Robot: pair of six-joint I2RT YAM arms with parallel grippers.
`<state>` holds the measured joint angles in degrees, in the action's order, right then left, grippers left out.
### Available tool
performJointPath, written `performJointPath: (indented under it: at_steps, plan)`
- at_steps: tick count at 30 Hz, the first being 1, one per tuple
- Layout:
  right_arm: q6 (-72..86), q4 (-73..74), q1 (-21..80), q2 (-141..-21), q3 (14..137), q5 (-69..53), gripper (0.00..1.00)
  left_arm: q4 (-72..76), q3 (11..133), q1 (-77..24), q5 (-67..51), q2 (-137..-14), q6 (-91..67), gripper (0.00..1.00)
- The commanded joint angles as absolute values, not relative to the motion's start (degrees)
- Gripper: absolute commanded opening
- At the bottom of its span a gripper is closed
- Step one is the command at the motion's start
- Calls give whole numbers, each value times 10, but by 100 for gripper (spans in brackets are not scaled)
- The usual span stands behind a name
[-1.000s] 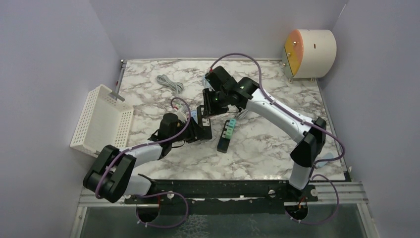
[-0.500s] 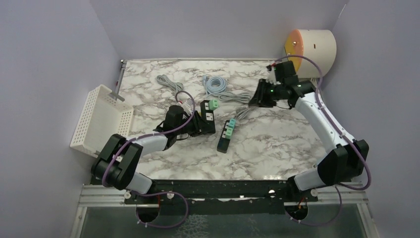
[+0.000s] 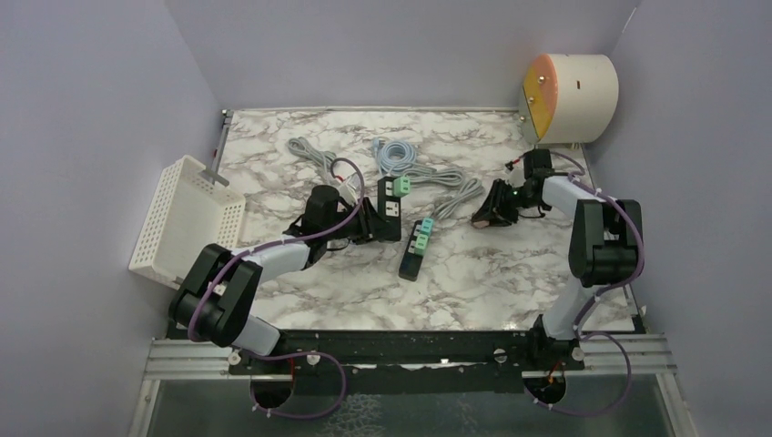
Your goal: Pull the plug off the socket
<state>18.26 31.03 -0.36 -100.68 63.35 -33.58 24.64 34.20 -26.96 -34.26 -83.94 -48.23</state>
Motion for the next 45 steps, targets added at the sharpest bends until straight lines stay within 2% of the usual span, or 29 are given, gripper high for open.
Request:
performJointPath:
  at_steps: [1,7,13,14,15,16,19,22,27,30,33,40,45]
  plan:
    - [172,211,-7,-1031,623,-328,22,274,366,-270,-382,-832,-463,0]
    - [159,188,-42,-1080,648,-287,37,272,379,-270,-403,-839,-462,0]
    - [179,163,-89,-1115,659,-277,66,270,381,-270,-411,-845,-457,0]
    - [180,161,-90,-1118,661,-264,73,270,382,-270,-412,-845,-456,0]
    - [183,154,-90,-1116,660,-256,94,270,381,-270,-412,-845,-454,0]
    - [184,148,-90,-1112,657,-253,100,269,382,-270,-413,-843,-452,0]
    - [193,116,-90,-1067,635,-245,100,265,381,-270,-412,-835,-444,0]
    - [201,80,-78,-964,600,-218,100,252,380,-271,-399,-822,-432,0]
    - [158,117,113,-824,647,-74,99,206,387,-275,-351,-802,-399,0]
    - [181,154,194,-828,690,-44,100,176,399,-277,-321,-803,-386,0]
    - [199,182,234,-851,726,-40,99,143,416,-284,-290,-804,-375,0]
    - [218,189,274,-890,780,-88,93,134,424,-290,-265,-795,-374,0]
    - [244,155,294,-918,766,-134,88,135,427,-294,-260,-805,-372,0]
